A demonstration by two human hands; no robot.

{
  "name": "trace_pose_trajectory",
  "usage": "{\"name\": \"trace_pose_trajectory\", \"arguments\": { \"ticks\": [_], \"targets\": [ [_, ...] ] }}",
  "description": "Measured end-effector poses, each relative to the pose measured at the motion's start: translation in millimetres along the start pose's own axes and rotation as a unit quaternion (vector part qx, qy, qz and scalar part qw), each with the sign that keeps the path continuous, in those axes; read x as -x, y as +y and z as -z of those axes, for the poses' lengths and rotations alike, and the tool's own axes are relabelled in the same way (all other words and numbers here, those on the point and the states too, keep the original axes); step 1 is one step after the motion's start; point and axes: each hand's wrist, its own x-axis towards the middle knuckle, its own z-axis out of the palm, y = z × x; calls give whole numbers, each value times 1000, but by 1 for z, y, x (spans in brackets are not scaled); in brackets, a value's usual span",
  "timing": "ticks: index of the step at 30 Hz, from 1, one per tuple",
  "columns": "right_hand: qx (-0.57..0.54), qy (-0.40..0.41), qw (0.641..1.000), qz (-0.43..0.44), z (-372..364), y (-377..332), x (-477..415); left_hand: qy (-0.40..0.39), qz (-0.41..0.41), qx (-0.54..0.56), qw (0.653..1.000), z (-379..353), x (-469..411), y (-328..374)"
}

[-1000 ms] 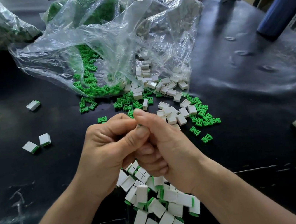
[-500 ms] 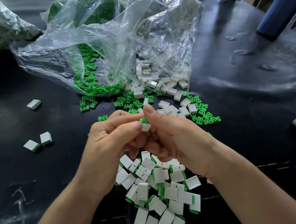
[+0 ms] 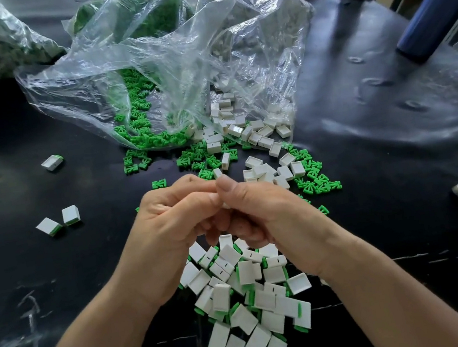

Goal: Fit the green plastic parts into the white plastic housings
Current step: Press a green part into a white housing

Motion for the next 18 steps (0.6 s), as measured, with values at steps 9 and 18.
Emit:
{"name": "trace_pose_trajectory", "arguments": {
  "ticks": [9,18],
  "targets": [
    [-92,47,992,66,-14,3,0,50,-32,29,998,-9,2,-4],
    [-87,77,989,93,-19,6,-3,80,-25,86,993,-18,6,-8]
  ]
}}
